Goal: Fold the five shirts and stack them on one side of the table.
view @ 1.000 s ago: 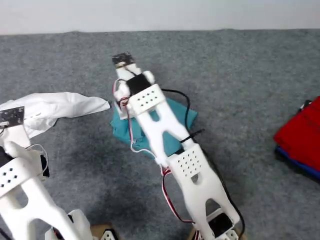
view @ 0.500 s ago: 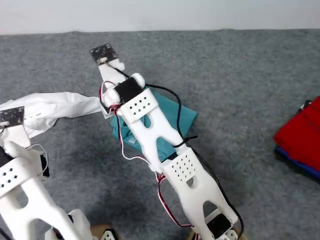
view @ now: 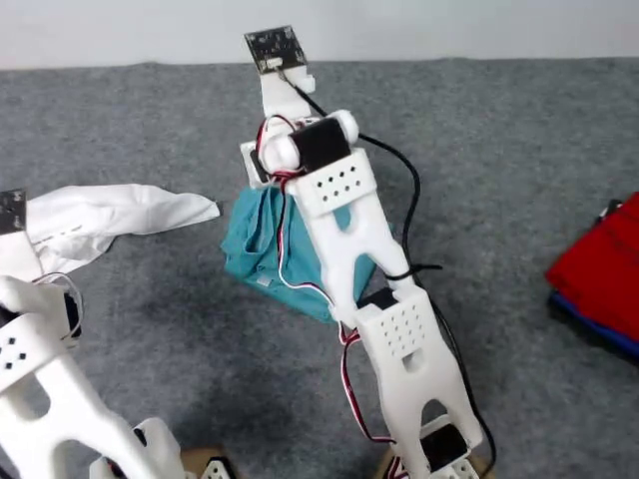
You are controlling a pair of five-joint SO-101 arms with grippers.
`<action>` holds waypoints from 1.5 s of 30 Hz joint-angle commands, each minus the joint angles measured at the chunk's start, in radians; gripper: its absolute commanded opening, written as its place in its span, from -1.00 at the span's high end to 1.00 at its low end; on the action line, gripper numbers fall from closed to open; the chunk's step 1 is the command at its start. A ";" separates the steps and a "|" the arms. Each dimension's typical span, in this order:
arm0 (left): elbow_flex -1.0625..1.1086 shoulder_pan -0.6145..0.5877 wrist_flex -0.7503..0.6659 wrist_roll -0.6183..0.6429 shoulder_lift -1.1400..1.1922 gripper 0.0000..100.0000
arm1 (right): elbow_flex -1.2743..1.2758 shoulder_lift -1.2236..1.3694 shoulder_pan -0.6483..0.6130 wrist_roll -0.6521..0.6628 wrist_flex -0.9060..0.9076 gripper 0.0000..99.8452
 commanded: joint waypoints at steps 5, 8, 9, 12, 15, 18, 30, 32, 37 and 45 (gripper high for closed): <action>0.044 0.000 0.012 -0.011 -0.006 0.99 | 0.316 -0.091 0.002 -0.009 0.033 0.98; 0.061 -0.002 0.012 -0.011 -0.006 0.99 | 0.350 -0.044 -0.021 -0.009 0.019 0.98; 0.062 -0.002 0.012 -0.011 -0.006 0.99 | 0.345 -0.022 -0.035 -0.009 0.012 0.98; 0.056 -0.002 0.012 -0.011 -0.006 0.99 | 0.316 0.039 -0.094 -0.003 -0.050 0.98; 0.054 -0.002 0.012 -0.011 -0.006 0.99 | 0.252 0.096 -0.173 0.015 -0.137 0.98; 0.058 -0.002 0.012 -0.011 -0.006 0.99 | 0.176 0.142 -0.231 0.094 -0.208 0.98; 0.061 0.003 -0.017 -0.011 -0.006 0.99 | -0.098 0.170 -0.137 0.147 0.013 0.98; 0.061 0.005 -0.017 -0.009 -0.006 0.99 | -0.094 0.170 -0.101 0.147 0.039 0.98; 0.061 0.005 -0.017 -0.009 -0.006 0.99 | -0.084 0.179 -0.051 0.146 0.033 0.98; 0.061 0.000 -0.015 -0.009 -0.006 0.99 | -0.074 0.289 -0.171 0.144 -0.013 0.98</action>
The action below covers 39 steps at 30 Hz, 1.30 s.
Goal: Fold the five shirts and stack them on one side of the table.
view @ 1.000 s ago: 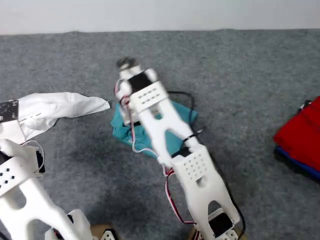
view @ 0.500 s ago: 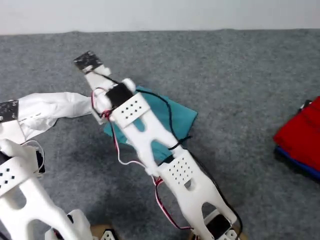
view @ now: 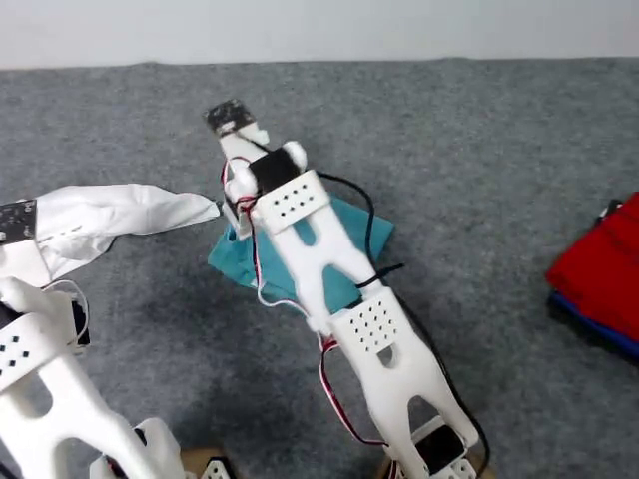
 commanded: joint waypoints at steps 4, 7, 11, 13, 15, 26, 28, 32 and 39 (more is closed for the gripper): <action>-0.005 -0.002 -0.017 -0.009 -0.006 0.99 | -0.028 0.048 -0.113 0.012 -0.058 0.98; -0.005 -0.002 -0.017 -0.009 -0.006 0.99 | -0.046 0.018 -0.128 0.014 -0.084 0.98; -0.005 -0.002 -0.017 -0.009 -0.006 0.99 | -0.104 -0.054 -0.122 0.014 -0.041 0.98; -0.005 -0.002 -0.017 -0.009 -0.006 0.99 | -0.115 -0.091 -0.108 0.012 0.019 0.98; -0.004 -0.002 -0.015 -0.008 -0.006 0.99 | -0.110 -0.128 -0.094 0.009 0.051 0.98; -0.004 -0.002 -0.015 -0.005 -0.006 0.99 | 0.341 -0.565 -0.030 -0.035 0.047 0.98; -0.004 -0.002 -0.015 -0.003 -0.006 0.99 | 0.470 -0.633 -0.031 -0.068 0.027 0.98; -0.004 -0.002 -0.015 -0.003 -0.006 0.99 | 0.569 -0.651 -0.036 -0.075 -0.022 0.98; -0.004 -0.002 -0.015 -0.003 -0.006 0.99 | 0.566 -0.538 -0.114 -0.058 -0.153 0.98</action>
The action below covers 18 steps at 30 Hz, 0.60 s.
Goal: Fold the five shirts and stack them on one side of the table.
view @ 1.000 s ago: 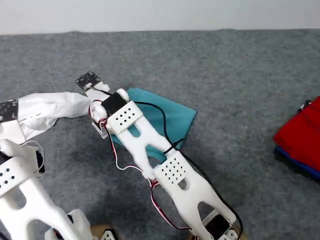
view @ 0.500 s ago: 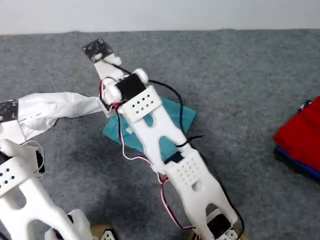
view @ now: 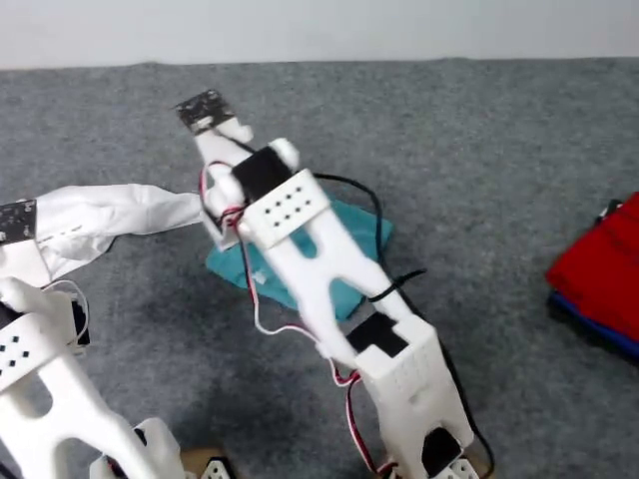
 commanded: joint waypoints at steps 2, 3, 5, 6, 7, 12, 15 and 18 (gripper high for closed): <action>-0.004 -0.002 -0.015 -0.003 -0.006 0.99 | -0.005 0.053 -0.059 0.038 -0.087 0.98; -0.004 -0.002 -0.015 -0.003 -0.006 0.99 | -0.005 0.067 -0.073 0.051 -0.104 0.98; -0.004 -0.002 -0.015 -0.003 -0.006 0.99 | -0.006 0.081 -0.104 0.068 -0.119 0.98; -0.004 -0.002 -0.015 -0.003 -0.006 0.99 | -0.006 0.087 -0.124 0.075 -0.116 0.96; -0.004 -0.002 -0.015 -0.003 -0.006 0.99 | -0.006 0.088 -0.140 0.080 -0.113 0.92; -0.004 -0.002 -0.015 -0.003 -0.006 0.99 | -0.006 0.088 -0.163 0.077 -0.116 0.55; 0.005 -0.002 -0.018 -0.003 -0.006 0.99 | -0.006 0.082 -0.160 0.077 -0.116 0.47; 0.035 -0.002 -0.021 -0.003 -0.006 0.99 | -0.018 0.074 -0.156 0.077 -0.108 0.49</action>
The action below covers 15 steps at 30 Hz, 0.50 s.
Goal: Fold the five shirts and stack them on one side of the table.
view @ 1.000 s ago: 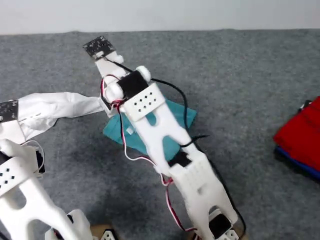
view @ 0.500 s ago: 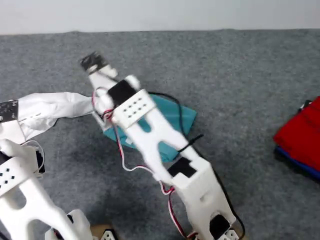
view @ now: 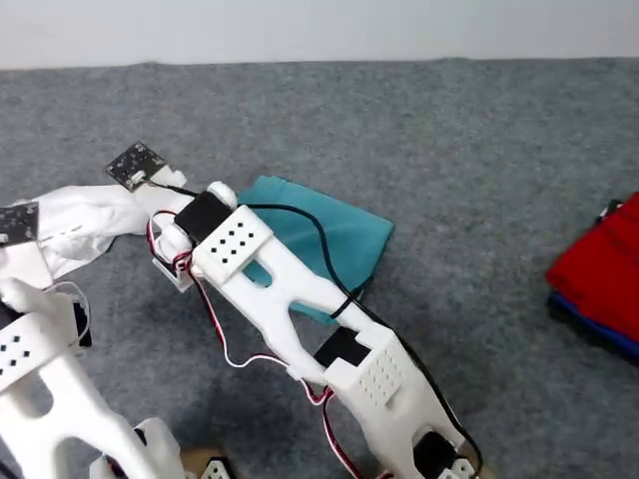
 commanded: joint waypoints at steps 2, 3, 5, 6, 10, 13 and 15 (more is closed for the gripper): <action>0.021 -0.002 -0.021 -0.006 -0.006 0.99 | -0.058 -0.042 0.013 0.011 0.024 0.52; 0.024 -0.002 -0.021 -0.008 -0.006 0.99 | -0.075 -0.048 0.018 0.011 0.041 0.54; 0.024 -0.002 -0.021 -0.008 -0.006 0.99 | -0.104 -0.051 0.045 0.011 0.085 0.64; 0.022 -0.002 -0.021 -0.008 -0.006 0.99 | -0.118 -0.051 0.059 0.011 0.111 0.71; 0.019 0.003 -0.032 -0.008 -0.006 0.99 | -0.132 -0.051 0.125 0.014 0.182 0.99; 0.024 0.003 -0.043 -0.008 -0.006 0.99 | -0.127 -0.050 0.182 0.011 0.203 0.98; 0.022 0.005 -0.043 -0.008 -0.006 0.99 | -0.126 -0.041 0.211 0.011 0.199 0.98</action>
